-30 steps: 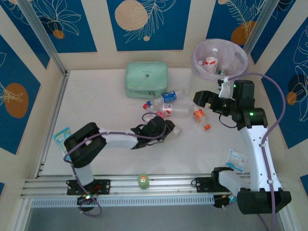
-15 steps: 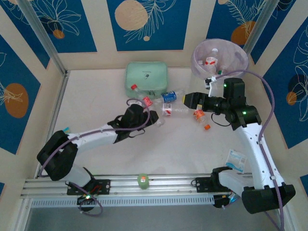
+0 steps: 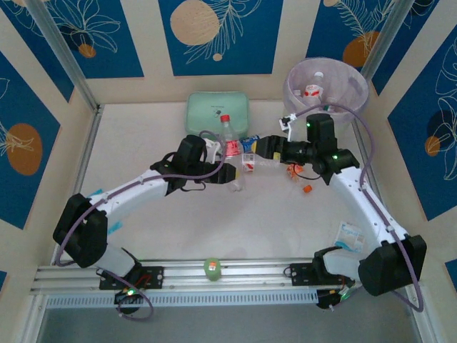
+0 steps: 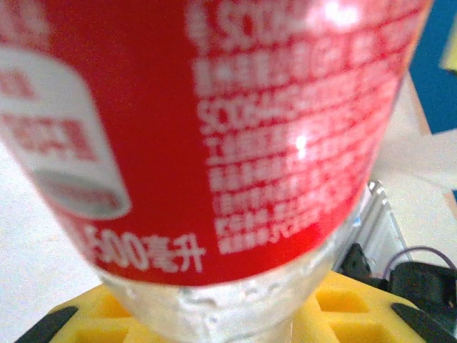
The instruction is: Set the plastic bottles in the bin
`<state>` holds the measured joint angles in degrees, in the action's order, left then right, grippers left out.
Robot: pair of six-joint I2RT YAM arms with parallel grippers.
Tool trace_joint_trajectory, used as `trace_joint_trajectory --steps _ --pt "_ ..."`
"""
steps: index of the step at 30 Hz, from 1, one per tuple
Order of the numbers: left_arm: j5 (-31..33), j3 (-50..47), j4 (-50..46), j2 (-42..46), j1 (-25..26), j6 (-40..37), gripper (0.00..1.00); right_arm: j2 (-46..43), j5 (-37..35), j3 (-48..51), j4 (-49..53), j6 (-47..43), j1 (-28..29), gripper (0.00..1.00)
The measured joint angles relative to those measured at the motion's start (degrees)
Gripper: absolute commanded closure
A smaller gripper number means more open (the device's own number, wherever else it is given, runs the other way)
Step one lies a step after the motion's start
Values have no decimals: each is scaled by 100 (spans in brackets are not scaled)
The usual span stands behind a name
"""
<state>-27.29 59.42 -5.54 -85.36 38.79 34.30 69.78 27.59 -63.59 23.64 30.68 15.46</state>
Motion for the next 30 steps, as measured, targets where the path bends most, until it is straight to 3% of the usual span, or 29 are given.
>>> trace_joint_trajectory --steps 4,9,14,16,20,21,23,26,27,30 --pt "-474 2 162 -52 0 -31 69 422 -37 -116 22 -83 151 11" --pt "-1036 -11 656 -170 0 94 68 732 249 -192 -11 -254 260 26" --pt "-1480 15 933 -190 0 50 67 859 573 -262 -98 -369 260 25" --pt "-1604 50 892 -216 0 -48 65 951 640 -282 -195 -387 260 40" --pt "-1641 66 785 -225 -7 -144 60 1008 715 -291 -221 -474 258 55" --pt "-1639 66 780 -225 -7 -168 56 1003 717 -291 -216 -490 258 58" --pt "-1635 81 765 -225 -11 -177 39 994 713 -297 -205 -522 254 62" --pt "-1637 109 737 -225 -9 -289 5 960 680 -363 -125 -588 221 62" --pt "-1628 118 717 -225 -11 -328 0 925 656 -396 -90 -612 195 63" --pt "-1547 125 570 -208 -70 -407 0 785 470 -658 190 -745 31 65"
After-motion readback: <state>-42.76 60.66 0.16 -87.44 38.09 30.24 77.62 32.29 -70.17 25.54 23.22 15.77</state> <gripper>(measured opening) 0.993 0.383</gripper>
